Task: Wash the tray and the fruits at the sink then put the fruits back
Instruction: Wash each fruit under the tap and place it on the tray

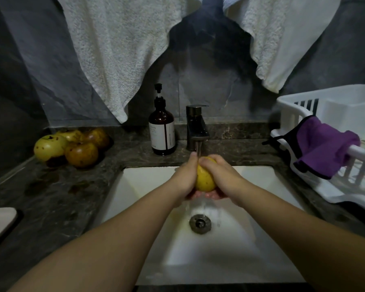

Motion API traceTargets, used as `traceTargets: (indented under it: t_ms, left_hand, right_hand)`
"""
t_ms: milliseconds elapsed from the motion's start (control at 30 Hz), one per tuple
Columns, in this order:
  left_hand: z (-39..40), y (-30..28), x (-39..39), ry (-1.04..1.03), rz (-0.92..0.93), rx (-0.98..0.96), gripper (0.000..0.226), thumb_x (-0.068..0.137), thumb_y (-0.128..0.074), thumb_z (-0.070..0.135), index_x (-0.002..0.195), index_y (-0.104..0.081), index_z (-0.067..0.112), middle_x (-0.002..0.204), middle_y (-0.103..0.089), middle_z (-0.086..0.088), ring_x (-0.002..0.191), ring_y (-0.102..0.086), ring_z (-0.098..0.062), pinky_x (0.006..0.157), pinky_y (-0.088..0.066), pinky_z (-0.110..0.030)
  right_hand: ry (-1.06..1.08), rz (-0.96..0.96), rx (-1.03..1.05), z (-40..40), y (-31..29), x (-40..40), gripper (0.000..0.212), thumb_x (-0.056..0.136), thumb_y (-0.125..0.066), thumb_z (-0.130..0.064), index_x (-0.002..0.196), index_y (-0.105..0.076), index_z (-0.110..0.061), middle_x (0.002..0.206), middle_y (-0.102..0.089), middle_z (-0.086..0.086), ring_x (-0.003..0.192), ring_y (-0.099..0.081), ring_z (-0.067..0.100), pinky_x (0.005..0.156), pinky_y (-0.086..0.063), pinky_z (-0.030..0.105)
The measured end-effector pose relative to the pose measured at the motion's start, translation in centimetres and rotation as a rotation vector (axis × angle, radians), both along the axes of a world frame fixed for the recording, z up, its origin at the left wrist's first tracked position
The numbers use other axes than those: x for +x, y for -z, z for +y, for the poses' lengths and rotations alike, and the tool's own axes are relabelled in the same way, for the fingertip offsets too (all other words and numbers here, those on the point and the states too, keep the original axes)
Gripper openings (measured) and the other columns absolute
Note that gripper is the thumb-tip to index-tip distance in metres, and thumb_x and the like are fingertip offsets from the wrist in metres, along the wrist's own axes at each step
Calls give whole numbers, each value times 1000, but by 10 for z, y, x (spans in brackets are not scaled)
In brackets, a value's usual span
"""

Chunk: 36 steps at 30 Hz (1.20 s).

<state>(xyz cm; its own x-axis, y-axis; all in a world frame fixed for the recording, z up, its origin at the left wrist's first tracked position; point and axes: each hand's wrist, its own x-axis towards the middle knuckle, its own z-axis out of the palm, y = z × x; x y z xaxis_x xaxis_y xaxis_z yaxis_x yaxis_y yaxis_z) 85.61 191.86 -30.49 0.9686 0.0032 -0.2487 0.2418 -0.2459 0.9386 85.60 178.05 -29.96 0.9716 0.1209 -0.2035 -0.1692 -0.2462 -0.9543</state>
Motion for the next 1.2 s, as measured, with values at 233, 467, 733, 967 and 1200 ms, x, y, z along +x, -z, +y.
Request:
traceTargets:
  t_ms: [233,467,733,967,1200]
  left_hand:
    - [0,-2,-1,26,-24,25,68,99,-22,79,132,-52,28,97,-65,-10,74,-64,-22,56,-45,-28]
    - [-2,-2,-6,35,4,9,64,98,-25,80,133,-50,33,98,-67,-11,65,-66,-20,50,-46,-25]
    - [-2,-3,-7,8,-4,34,66,98,-27,79,133,-51,29,113,-69,-16,88,-73,-32,63,-55,-32]
    - [2,-6,-10,-11,28,-20,72,91,-37,84,129,-58,26,115,-70,-17,94,-74,-32,66,-61,-38]
    - [4,-12,-18,6,169,-138,59,93,-47,80,124,-57,32,107,-72,-16,76,-79,-28,57,-62,-33]
  right_hand:
    - [-2,12,5,1,-1,0,40,93,-52,-68,123,-54,-42,115,-66,12,84,-75,30,63,-64,41]
    - [-31,-14,-55,0,0,-1,38,93,-51,-68,120,-54,-42,112,-65,9,87,-72,27,64,-61,38]
    - [-22,15,-42,2,0,2,41,96,-47,-68,124,-52,-38,111,-67,13,86,-74,32,57,-60,35]
    - [-42,-22,-110,7,1,4,38,96,-37,-71,122,-50,-45,110,-65,11,75,-70,24,53,-52,28]
    - [-9,-9,-103,9,2,5,38,96,-42,-69,122,-52,-43,114,-65,10,89,-72,30,59,-58,33]
